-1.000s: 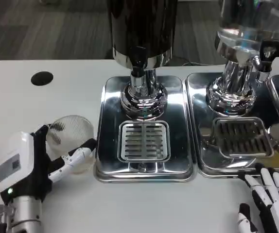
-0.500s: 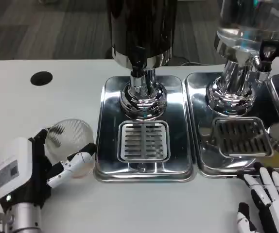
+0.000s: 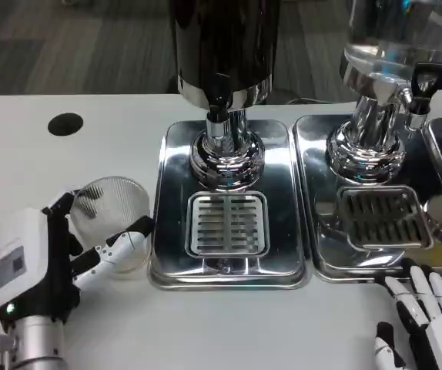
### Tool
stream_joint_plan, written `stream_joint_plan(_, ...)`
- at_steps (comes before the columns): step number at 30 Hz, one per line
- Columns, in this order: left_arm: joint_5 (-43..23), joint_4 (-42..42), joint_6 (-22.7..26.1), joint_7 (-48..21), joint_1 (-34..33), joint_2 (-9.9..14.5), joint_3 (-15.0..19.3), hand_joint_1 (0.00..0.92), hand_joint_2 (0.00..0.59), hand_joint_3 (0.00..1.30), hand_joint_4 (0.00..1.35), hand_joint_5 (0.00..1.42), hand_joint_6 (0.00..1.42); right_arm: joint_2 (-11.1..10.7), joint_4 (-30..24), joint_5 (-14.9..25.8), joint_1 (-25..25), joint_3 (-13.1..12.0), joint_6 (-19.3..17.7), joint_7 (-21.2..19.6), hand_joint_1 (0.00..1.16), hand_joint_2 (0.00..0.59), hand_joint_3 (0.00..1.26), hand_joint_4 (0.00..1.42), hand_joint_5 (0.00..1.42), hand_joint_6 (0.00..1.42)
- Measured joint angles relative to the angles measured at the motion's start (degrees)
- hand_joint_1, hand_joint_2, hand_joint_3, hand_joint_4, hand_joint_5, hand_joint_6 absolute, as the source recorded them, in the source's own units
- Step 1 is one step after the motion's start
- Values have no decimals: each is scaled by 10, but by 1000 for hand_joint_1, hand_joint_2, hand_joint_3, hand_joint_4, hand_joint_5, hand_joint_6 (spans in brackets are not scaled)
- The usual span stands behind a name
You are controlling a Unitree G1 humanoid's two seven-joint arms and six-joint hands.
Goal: Grasp the cup under the faucet to collect the drink, then remove the cup.
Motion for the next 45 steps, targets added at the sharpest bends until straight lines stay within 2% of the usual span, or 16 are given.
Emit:
stream_joint_plan(8, 5, -29, 4, -29, -13, -6, 1, 261, 149, 555, 527, 880, 1148, 0, 0, 0, 0, 0, -1, 3, 74, 522, 165, 0, 0, 97)
stream_joint_plan(17, 28, -17, 27, -55, -61, -16, -32, 259, 146, 543, 513, 871, 1129, -3, -17, -13, 2, -3, 2, 7, 93, 517, 156, 0, 0, 68)
stream_joint_plan(22, 45, 18, 43, -62, -101, -33, -62, 256, 143, 542, 512, 869, 1129, -10, -59, -23, 10, -12, 8, 7, 96, 517, 152, 0, 0, 66)
stream_joint_plan(27, 49, 52, 49, -62, -126, -46, -74, 254, 143, 541, 512, 866, 1129, -14, -80, -28, 18, -20, 12, 8, 98, 517, 145, 0, 0, 65)
stream_joint_plan(39, 51, 125, 50, -46, -181, -71, -105, 256, 146, 541, 511, 861, 1129, -15, -103, -32, 26, -35, 12, 15, 104, 525, 135, 0, 0, 65)
stream_joint_plan(43, 50, 136, 49, -38, -187, -76, -111, 230, 137, 530, 502, 849, 1093, -14, -103, -32, 26, -35, 12, 21, 106, 526, 134, 0, 0, 65)
stream_joint_plan(44, 50, 136, 48, -36, -187, -76, -112, 212, 127, 521, 483, 822, 1047, -14, -103, -32, 26, -35, 12, 21, 107, 527, 134, 0, 0, 65)
stream_joint_plan(45, 50, 137, 48, -34, -187, -76, -113, 191, 123, 503, 454, 775, 944, -14, -103, -32, 26, -35, 12, 22, 107, 527, 134, 0, 0, 65)
